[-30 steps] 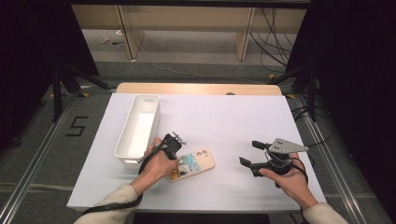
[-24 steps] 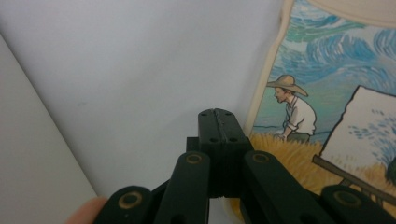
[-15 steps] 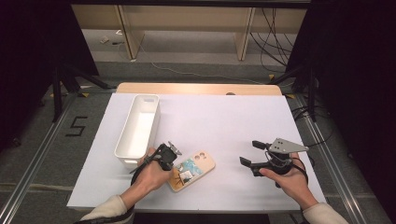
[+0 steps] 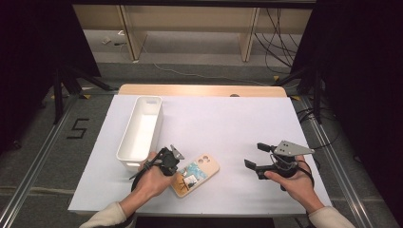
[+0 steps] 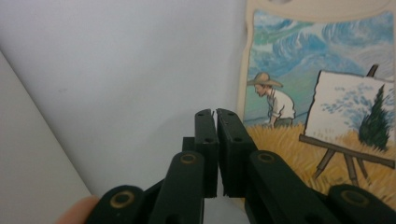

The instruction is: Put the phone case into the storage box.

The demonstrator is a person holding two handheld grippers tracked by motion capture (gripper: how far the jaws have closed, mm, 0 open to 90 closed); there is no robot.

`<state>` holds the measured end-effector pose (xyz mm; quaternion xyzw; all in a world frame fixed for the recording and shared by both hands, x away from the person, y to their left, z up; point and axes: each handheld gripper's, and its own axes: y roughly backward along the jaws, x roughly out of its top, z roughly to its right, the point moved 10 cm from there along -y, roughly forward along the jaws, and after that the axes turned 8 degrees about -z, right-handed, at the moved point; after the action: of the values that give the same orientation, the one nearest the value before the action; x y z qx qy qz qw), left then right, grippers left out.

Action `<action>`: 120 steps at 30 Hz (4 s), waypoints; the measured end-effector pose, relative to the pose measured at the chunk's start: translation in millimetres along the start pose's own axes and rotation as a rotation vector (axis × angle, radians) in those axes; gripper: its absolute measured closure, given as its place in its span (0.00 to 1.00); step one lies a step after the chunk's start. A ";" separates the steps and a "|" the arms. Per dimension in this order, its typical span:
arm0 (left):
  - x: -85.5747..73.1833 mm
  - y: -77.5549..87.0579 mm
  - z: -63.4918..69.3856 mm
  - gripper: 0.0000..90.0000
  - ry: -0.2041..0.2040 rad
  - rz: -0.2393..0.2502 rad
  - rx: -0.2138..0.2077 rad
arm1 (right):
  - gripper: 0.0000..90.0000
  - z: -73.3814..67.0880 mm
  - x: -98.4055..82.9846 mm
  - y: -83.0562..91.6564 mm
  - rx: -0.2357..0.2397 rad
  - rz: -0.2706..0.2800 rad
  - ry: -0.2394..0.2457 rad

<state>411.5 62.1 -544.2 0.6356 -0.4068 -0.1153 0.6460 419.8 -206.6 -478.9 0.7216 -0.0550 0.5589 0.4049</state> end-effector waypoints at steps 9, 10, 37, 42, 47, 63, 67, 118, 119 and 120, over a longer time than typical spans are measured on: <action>33.0 9.7 12.8 0.39 -0.038 0.215 -0.110 | 0.19 1.9 0.1 1.0 -0.006 0.001 -0.007; 36.5 9.9 17.1 0.39 -0.029 0.224 -0.152 | 0.19 1.9 0.1 1.0 -0.006 0.001 -0.007; 93.0 -42.3 61.4 0.00 -0.090 0.171 -0.206 | 0.19 3.7 0.7 0.7 -0.013 0.005 -0.012; 93.9 -47.2 63.6 0.00 -0.089 0.161 -0.207 | 0.19 3.9 0.4 0.8 -0.013 0.004 -0.010; 94.8 -50.5 66.0 0.00 -0.088 0.157 -0.216 | 0.19 3.8 0.4 0.7 -0.014 0.002 -0.009; 93.7 -56.1 65.9 0.01 -0.086 0.133 -0.232 | 0.19 3.8 0.2 1.0 -0.013 0.000 -0.006; 93.4 -56.1 65.7 0.02 -0.086 0.131 -0.234 | 0.19 3.6 0.1 1.1 -0.011 0.000 -0.005; 97.3 -40.7 62.2 0.13 -0.028 0.160 -0.226 | 0.19 5.7 1.4 3.9 -0.018 0.008 -0.010; 98.4 -39.5 61.9 0.13 -0.025 0.168 -0.226 | 0.19 6.1 1.6 3.8 -0.018 0.011 -0.010; 98.9 -38.5 61.6 0.13 -0.024 0.171 -0.228 | 0.19 6.3 1.6 3.9 -0.018 0.011 -0.010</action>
<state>447.8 -55.0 -550.4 0.5198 -0.4515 -0.1130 0.7164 423.1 -212.6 -475.8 0.7203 -0.0663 0.5570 0.4081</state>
